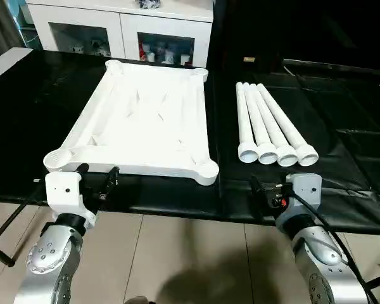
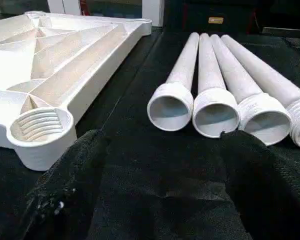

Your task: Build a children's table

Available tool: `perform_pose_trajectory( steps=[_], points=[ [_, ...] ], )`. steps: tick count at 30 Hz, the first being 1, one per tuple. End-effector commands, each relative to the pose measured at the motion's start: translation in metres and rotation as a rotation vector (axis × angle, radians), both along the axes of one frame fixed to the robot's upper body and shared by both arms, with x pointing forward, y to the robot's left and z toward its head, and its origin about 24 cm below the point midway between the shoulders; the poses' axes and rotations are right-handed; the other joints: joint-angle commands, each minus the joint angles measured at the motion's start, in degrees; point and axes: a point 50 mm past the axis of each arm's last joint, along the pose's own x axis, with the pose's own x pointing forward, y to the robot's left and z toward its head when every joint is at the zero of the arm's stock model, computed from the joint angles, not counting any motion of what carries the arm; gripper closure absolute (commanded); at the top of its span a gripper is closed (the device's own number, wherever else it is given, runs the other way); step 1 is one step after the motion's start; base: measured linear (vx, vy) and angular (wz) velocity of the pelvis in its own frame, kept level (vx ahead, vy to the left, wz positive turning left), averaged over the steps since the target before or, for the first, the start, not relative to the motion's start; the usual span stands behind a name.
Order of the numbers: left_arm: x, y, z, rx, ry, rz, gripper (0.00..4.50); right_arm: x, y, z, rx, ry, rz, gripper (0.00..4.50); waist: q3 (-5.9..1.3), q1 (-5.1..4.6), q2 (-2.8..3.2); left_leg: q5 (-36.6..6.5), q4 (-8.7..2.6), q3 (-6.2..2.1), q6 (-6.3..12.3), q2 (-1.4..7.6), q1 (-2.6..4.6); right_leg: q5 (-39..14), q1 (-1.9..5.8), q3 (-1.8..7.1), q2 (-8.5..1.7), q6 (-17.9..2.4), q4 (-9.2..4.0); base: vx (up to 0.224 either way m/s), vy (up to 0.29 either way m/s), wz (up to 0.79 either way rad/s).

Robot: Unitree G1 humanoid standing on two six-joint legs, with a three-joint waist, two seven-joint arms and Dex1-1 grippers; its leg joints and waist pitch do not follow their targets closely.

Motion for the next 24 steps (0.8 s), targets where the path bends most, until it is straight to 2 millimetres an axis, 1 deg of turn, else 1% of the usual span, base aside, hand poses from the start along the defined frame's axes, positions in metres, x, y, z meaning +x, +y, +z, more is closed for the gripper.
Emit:
perform_pose_trajectory(
  steps=[1, 24],
  points=[
    [0.0, -0.0026, 0.003, 0.0, -0.008, -0.013, 0.92, -0.0015, -0.0019, 0.0015, 0.001, 0.002, -0.002, 0.7, -2.66, -0.16, 0.98, -28.5, -5.48, -3.03, -5.64, 3.76, 2.22, -18.8, -0.43, 2.11, -3.31, -5.4, -5.22, 0.0, 0.0, 0.0],
    [0.0, -0.0026, 0.003, 0.0, -0.008, -0.013, 0.92, -0.0015, -0.0019, 0.0015, 0.001, 0.002, -0.002, 0.7, -2.65, -0.16, 1.01, -28.9, -5.5, -3.07, -5.72, 3.77, 2.29, -19.4, -0.5, 2.08, -3.32, -5.3, -5.29, 0.0, 0.0, 0.0]
  ],
)
